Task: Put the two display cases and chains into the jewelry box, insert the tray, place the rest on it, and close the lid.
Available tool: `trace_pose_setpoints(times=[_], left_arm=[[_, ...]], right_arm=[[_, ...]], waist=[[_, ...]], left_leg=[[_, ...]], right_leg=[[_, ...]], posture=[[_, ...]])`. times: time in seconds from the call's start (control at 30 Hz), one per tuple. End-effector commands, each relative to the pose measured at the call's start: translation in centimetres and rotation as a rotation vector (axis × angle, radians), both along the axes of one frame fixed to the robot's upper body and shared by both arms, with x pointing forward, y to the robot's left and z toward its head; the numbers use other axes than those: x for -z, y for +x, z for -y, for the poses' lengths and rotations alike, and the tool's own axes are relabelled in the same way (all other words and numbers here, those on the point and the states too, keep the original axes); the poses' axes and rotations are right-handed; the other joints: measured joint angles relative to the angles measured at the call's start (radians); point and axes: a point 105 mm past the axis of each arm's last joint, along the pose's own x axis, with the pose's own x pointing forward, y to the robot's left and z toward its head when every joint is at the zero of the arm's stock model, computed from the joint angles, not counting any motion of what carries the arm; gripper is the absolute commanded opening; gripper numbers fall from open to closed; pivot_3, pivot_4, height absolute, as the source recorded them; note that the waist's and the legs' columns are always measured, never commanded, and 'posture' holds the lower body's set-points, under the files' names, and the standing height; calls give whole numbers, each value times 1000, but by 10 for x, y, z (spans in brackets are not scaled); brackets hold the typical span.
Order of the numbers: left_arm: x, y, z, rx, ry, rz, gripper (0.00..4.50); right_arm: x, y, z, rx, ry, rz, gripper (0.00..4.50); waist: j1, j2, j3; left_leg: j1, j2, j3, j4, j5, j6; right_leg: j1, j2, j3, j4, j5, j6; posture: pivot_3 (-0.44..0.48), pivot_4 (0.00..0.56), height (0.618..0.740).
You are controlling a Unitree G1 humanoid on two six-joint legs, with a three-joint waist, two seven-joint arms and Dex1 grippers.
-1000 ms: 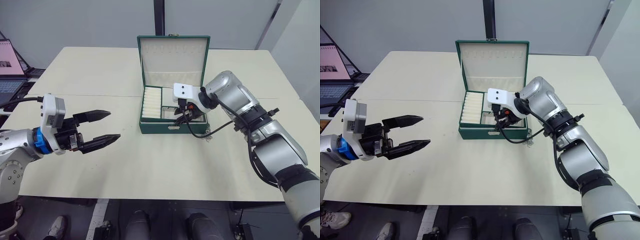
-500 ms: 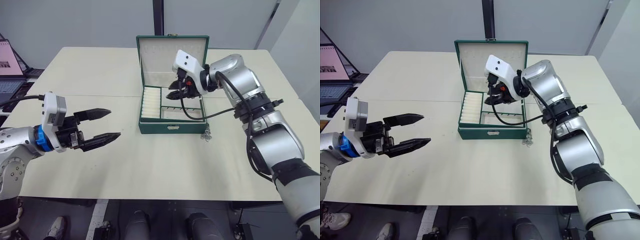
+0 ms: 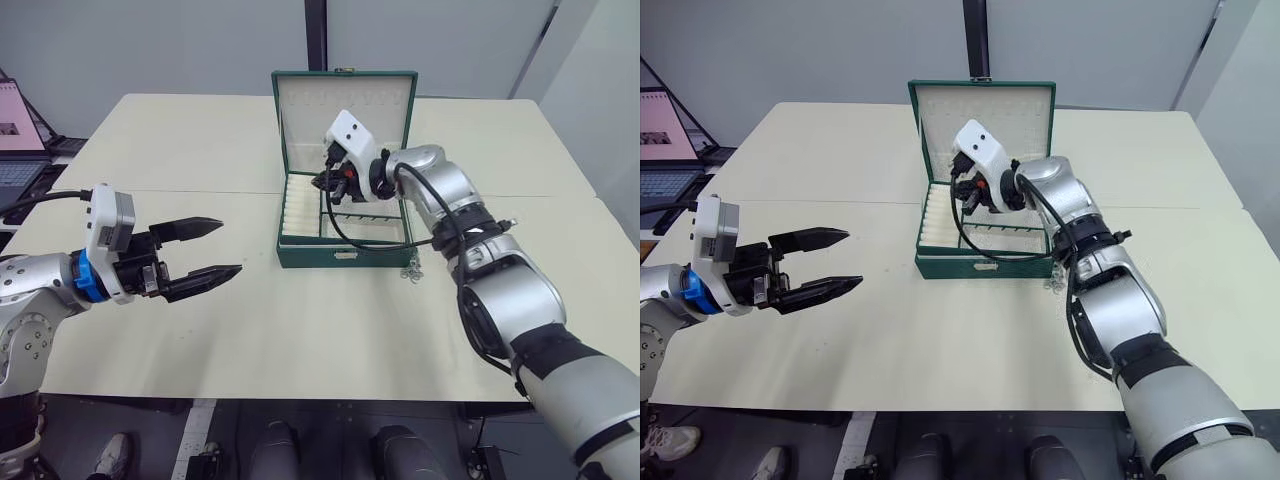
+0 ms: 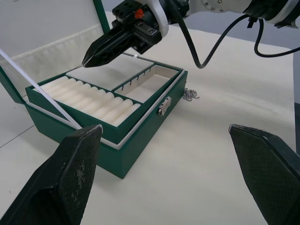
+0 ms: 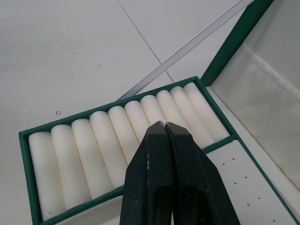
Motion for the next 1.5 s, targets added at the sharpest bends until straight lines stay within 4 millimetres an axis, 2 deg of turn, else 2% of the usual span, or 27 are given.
trace_pose_setpoints(times=[0.03,0.17,0.33,0.53,0.67,0.8,1.0,1.07,1.13,1.3,1.4,1.5], left_arm=[[-8,-3,2,18,13,40,4500],[-8,-3,2,20,13,38,4500],[-8,-3,2,21,11,37,4500],[-7,-3,3,25,7,35,4500],[-7,-2,3,27,8,34,4500],[-7,-2,3,30,8,34,4500],[-9,-1,6,41,6,39,4500],[-13,-1,8,48,-3,45,4500],[-16,-1,8,51,-10,50,4500],[-19,1,7,55,-10,53,4500],[-20,0,6,61,-13,50,4500],[-18,-1,4,62,-11,46,4500]], right_arm=[[-10,2,-4,2,65,32,23],[6,2,-5,9,71,-18,23],[33,6,8,60,-16,-44,23],[43,11,25,111,-51,-57,23],[42,13,29,122,-49,-58,23],[38,11,24,106,-18,-58,23],[3,5,16,56,84,16,23],[-28,-5,24,29,122,97,23],[-51,-24,37,8,138,162,23],[-76,-65,64,12,140,260,23],[-76,-98,83,7,154,269,23],[-50,-131,102,-19,132,154,23]], waist=[[0,0,0],[0,0,0],[0,0,0],[0,-2,-1],[2,-2,-1],[2,-2,-1],[1,-2,0],[4,-2,0],[11,-2,0],[24,-2,0],[27,-2,0],[28,-3,0]], left_leg=[[0,0,0,0,0,0],[0,0,0,0,0,0],[0,0,0,0,0,0],[0,0,0,0,0,-1],[0,0,0,0,1,-1],[0,0,0,0,1,-1],[0,0,0,0,1,-1],[0,0,0,0,1,-1],[-1,0,0,-1,1,-1],[-2,1,0,-1,1,-1],[-2,1,0,-1,0,0],[-2,1,1,-2,0,0]], right_leg=[[0,0,0,0,0,0],[0,0,0,0,0,0],[0,0,0,0,0,0],[0,0,0,0,0,0],[1,0,0,0,0,0],[0,0,0,0,0,0],[0,0,0,0,0,0],[0,0,0,0,0,0],[0,0,0,0,0,0],[-1,0,-1,-1,0,0],[-1,1,0,0,0,0],[-1,1,0,-2,0,0]], posture=[[0,150,737],[0,150,737],[0,150,737],[0,150,737],[0,150,737],[0,150,737],[0,150,737],[0,150,737],[0,150,737],[0,150,737],[0,150,737],[0,150,737]])
